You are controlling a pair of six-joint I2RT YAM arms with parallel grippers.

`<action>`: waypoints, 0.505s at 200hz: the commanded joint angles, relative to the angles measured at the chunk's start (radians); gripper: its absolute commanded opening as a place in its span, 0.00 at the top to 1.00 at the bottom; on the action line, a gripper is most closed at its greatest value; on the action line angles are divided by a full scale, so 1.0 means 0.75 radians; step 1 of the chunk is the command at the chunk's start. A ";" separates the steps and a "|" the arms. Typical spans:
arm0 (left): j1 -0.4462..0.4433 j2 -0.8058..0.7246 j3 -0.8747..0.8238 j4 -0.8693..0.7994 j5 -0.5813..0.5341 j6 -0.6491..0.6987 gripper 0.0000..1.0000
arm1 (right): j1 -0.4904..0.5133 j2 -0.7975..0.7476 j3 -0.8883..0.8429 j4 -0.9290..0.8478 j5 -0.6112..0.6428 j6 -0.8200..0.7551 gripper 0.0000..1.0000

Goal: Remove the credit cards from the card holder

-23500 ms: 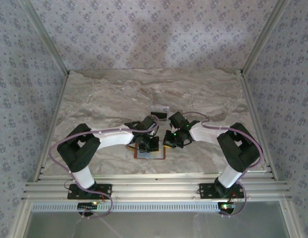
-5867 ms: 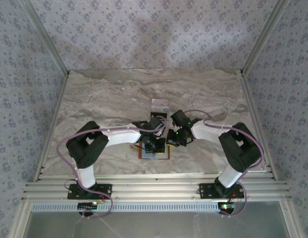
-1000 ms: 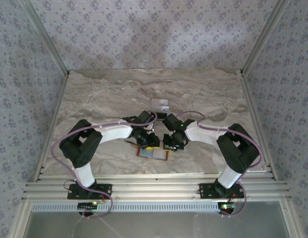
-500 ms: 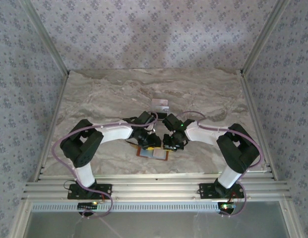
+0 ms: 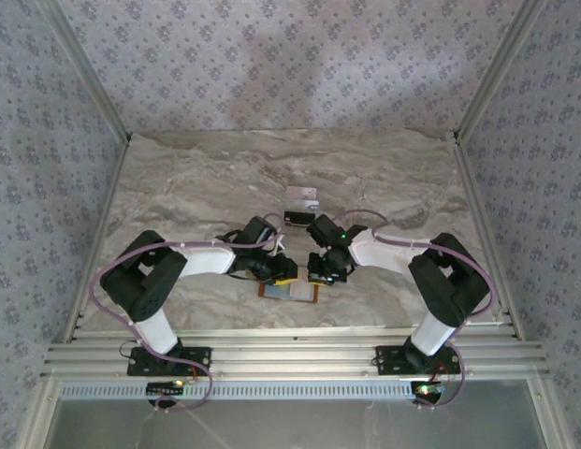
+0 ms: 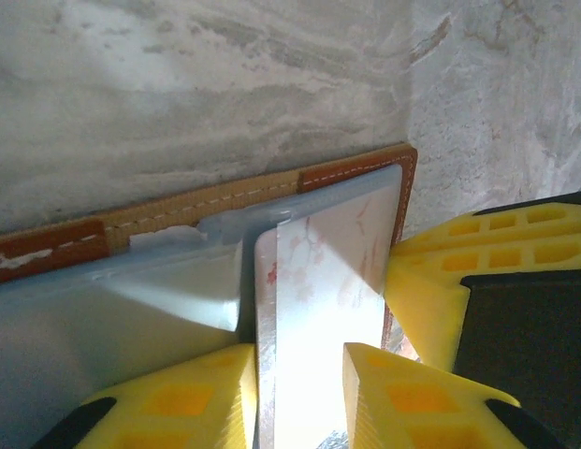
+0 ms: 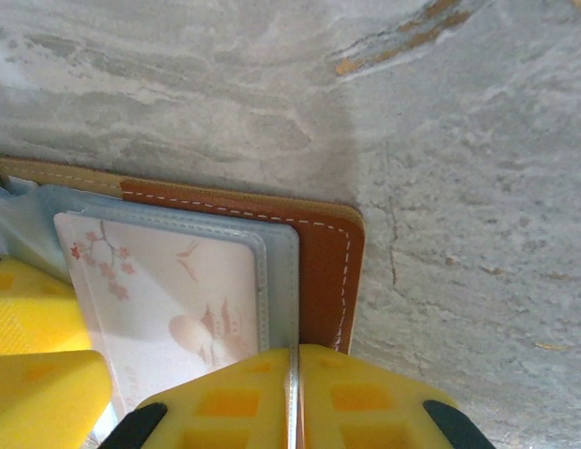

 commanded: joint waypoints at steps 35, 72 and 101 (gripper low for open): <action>0.012 -0.046 -0.062 0.151 0.095 -0.059 0.79 | -0.001 0.022 -0.015 -0.027 0.028 -0.004 0.89; 0.018 -0.080 -0.086 0.207 0.112 -0.071 0.83 | 0.003 0.022 -0.014 -0.025 0.027 0.000 0.89; 0.026 -0.100 -0.105 0.237 0.124 -0.088 0.85 | 0.003 0.024 -0.012 -0.027 0.028 -0.002 0.89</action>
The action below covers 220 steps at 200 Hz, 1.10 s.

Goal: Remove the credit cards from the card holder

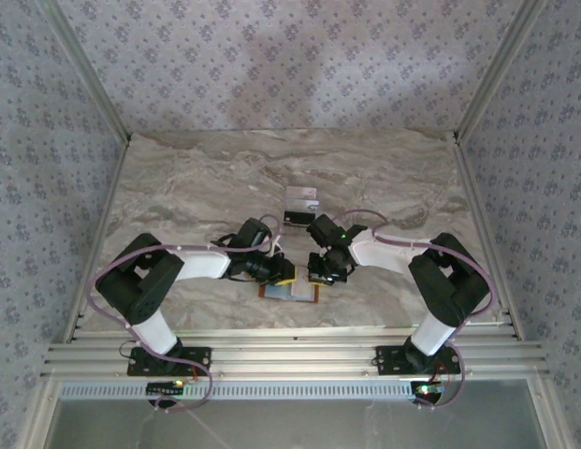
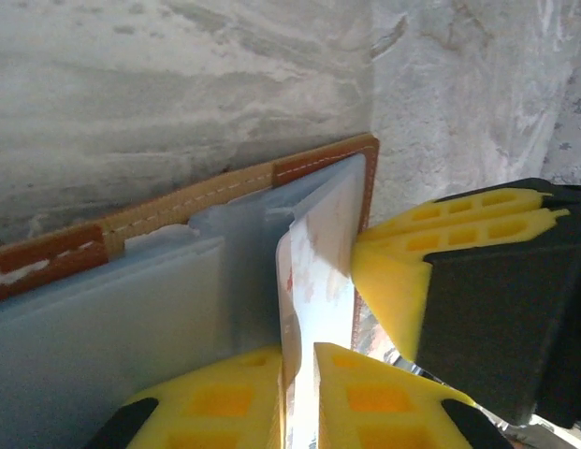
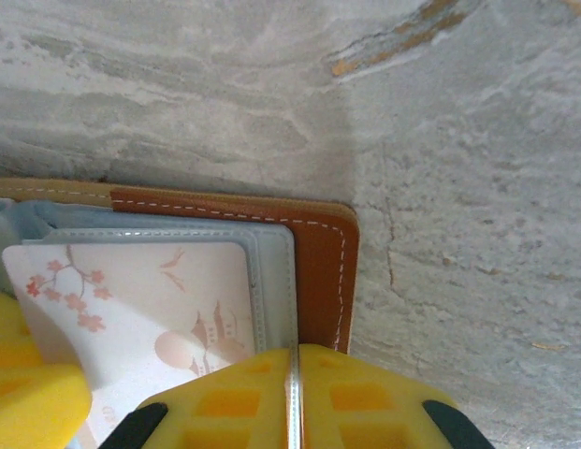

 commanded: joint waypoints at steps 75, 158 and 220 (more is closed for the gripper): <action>0.015 -0.053 -0.010 -0.037 0.012 0.043 0.87 | 0.003 -0.019 -0.015 -0.038 0.044 0.013 0.80; 0.017 0.003 -0.009 -0.051 -0.007 0.055 0.88 | 0.034 -0.023 0.019 -0.045 0.051 0.023 0.63; 0.016 0.017 -0.014 -0.047 0.003 0.055 0.86 | 0.081 0.084 0.075 -0.108 0.142 0.011 0.61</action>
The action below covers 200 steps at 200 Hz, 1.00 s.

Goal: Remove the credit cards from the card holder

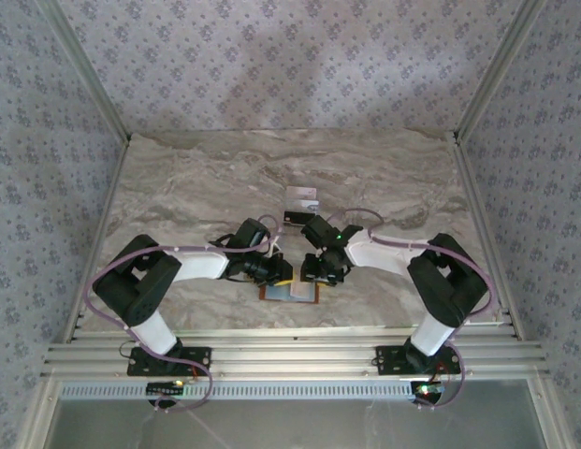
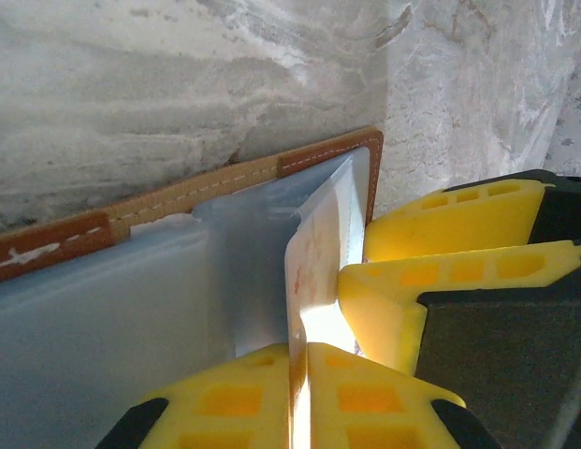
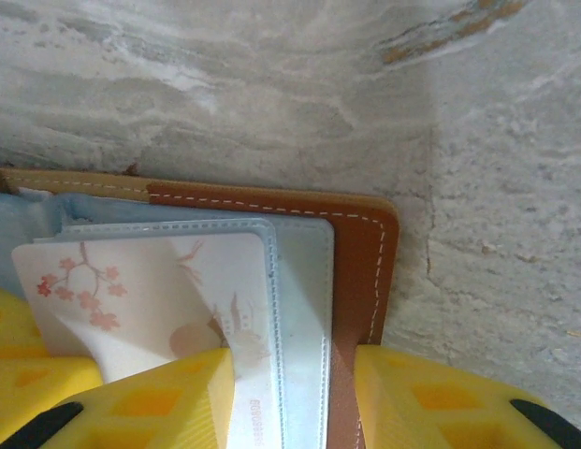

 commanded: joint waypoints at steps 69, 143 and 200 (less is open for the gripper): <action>0.006 -0.001 -0.008 -0.035 -0.004 0.040 0.84 | 0.050 0.128 0.052 -0.127 0.174 -0.021 0.74; 0.008 -0.019 -0.006 -0.033 0.004 0.044 0.94 | 0.051 0.122 0.054 -0.162 0.157 -0.029 0.78; 0.025 -0.083 -0.011 -0.134 -0.013 0.099 0.96 | 0.046 0.099 0.052 -0.183 0.147 -0.024 0.73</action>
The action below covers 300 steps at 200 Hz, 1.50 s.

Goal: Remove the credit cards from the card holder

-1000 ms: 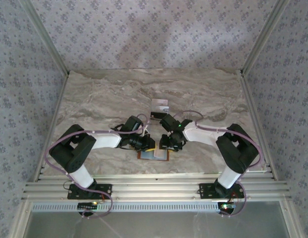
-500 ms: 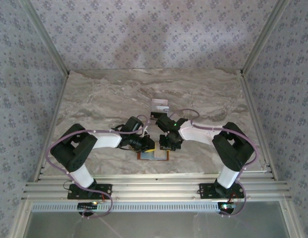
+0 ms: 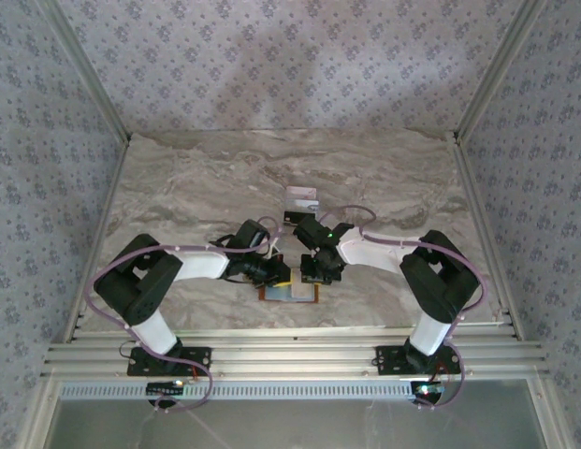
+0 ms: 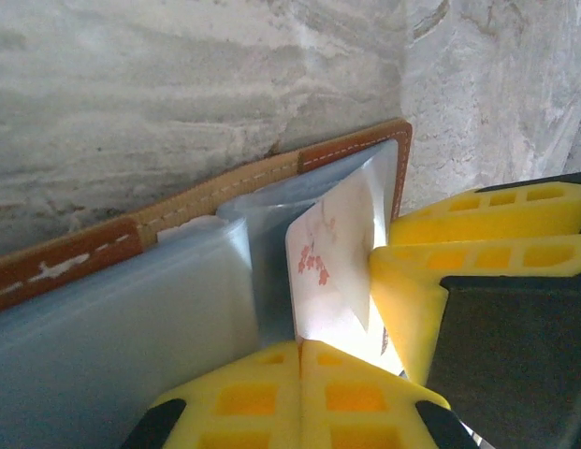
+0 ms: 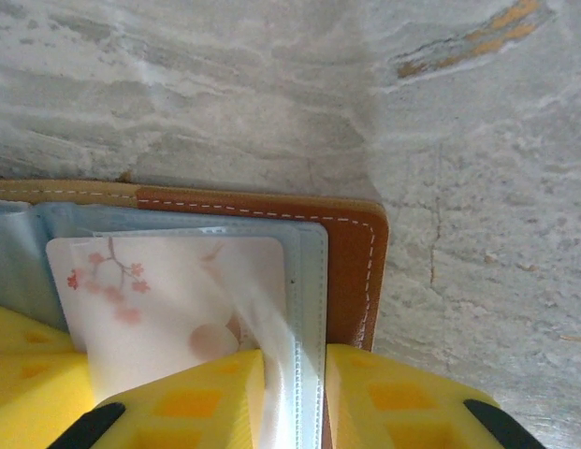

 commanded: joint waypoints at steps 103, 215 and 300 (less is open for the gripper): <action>0.070 -0.297 0.067 -0.527 -0.127 0.302 0.97 | -0.008 0.004 -0.028 -0.096 0.048 -0.004 0.68; 0.060 -0.404 0.348 -1.061 -0.414 0.770 1.00 | -0.052 -0.099 -0.012 -0.145 0.056 -0.045 0.68; 0.029 -0.330 0.571 -1.141 -0.638 1.227 1.00 | -0.186 -0.271 -0.041 -0.215 0.070 -0.132 0.69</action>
